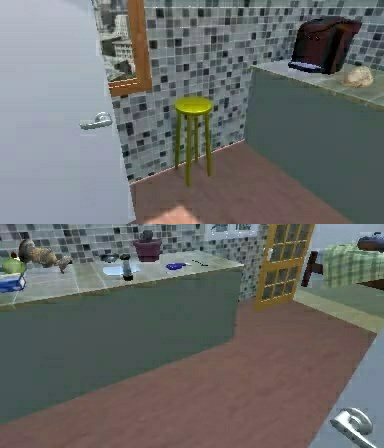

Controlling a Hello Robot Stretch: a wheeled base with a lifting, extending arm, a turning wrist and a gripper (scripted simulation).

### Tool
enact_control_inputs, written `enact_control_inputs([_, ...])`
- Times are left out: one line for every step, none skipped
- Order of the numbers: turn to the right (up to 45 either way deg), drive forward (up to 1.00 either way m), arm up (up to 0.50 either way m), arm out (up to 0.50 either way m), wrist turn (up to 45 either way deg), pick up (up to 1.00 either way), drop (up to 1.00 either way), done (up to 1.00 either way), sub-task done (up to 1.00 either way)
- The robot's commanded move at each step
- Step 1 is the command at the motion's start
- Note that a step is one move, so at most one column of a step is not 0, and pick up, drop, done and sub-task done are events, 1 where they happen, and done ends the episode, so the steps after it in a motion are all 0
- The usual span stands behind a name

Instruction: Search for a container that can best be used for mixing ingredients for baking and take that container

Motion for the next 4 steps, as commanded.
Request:
enact_control_inputs([-45.0, 0.00, 0.00, 0.00, 0.0, 0.00, 0.00, 0.00, 0.00])
enact_control_inputs([-39.0, 0.00, 0.00, 0.00, 0.0, 0.00, 0.00, 0.00, 0.00])
enact_control_inputs([0.0, 0.80, 0.00, 0.00, 0.0, 0.00, 0.00, 0.00, 0.00])
enact_control_inputs([-45.0, 0.00, 0.00, 0.00, 0.0, 0.00, 0.00, 0.00, 0.00])
